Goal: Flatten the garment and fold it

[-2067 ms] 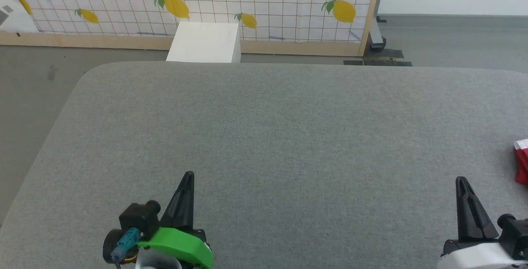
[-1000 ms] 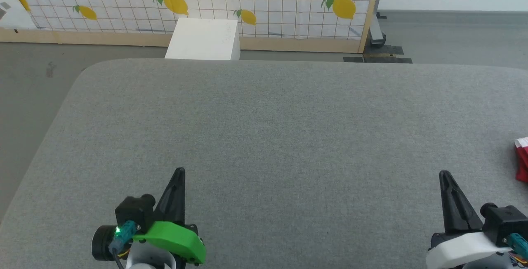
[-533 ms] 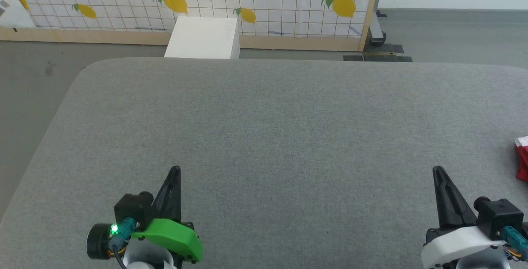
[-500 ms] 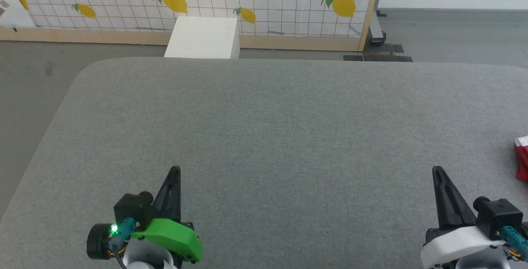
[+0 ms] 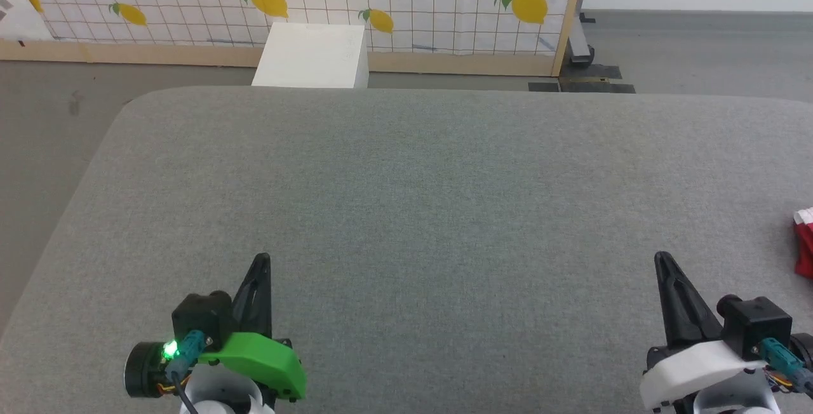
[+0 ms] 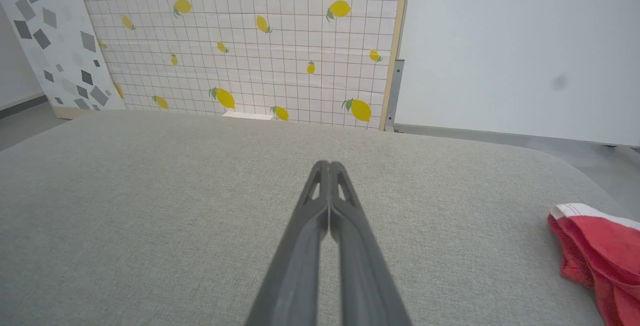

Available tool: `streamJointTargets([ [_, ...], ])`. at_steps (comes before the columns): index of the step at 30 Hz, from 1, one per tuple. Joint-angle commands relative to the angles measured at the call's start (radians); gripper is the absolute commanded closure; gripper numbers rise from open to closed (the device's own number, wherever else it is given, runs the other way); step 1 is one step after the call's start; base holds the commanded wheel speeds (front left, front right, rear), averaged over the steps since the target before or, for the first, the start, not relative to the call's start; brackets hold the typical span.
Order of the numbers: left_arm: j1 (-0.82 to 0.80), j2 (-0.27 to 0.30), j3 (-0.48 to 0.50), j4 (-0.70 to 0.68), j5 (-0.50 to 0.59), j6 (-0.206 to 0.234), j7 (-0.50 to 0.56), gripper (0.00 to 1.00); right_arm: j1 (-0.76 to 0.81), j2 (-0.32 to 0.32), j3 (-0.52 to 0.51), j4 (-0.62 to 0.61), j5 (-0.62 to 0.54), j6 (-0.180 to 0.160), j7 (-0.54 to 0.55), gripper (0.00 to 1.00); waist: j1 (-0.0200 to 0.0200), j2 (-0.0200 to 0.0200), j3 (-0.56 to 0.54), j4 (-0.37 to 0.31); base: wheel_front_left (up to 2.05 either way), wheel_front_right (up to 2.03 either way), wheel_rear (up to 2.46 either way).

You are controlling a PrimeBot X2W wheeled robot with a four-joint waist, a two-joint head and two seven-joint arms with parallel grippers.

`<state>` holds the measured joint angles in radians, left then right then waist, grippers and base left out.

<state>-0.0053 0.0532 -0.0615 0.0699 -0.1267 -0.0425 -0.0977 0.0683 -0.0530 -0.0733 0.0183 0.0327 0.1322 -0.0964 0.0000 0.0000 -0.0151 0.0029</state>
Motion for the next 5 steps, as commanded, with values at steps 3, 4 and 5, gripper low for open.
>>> streamJointTargets([
  [3, 0.003, -0.002, 0.009, -0.011, 0.023, 0.008, 0.010, 1.00, -0.022, 0.002, 0.009, -0.008, -0.011, -0.001, 0.009, 1.00, 0.0000, 0.0000, 0.001, 0.000, 0.00, 0.00, 0.00],
  [4, 0.004, -0.002, 0.012, -0.015, 0.030, 0.010, 0.016, 1.00, -0.025, 0.002, 0.013, -0.008, -0.013, -0.001, 0.015, 1.00, 0.0000, 0.0000, 0.002, 0.000, 0.00, 0.00, 0.00],
  [5, 0.004, -0.002, 0.013, -0.016, 0.033, 0.011, 0.018, 1.00, -0.026, 0.002, 0.015, -0.009, -0.013, -0.001, 0.017, 1.00, 0.0000, 0.0000, 0.002, 0.000, 0.00, 0.00, 0.00],
])
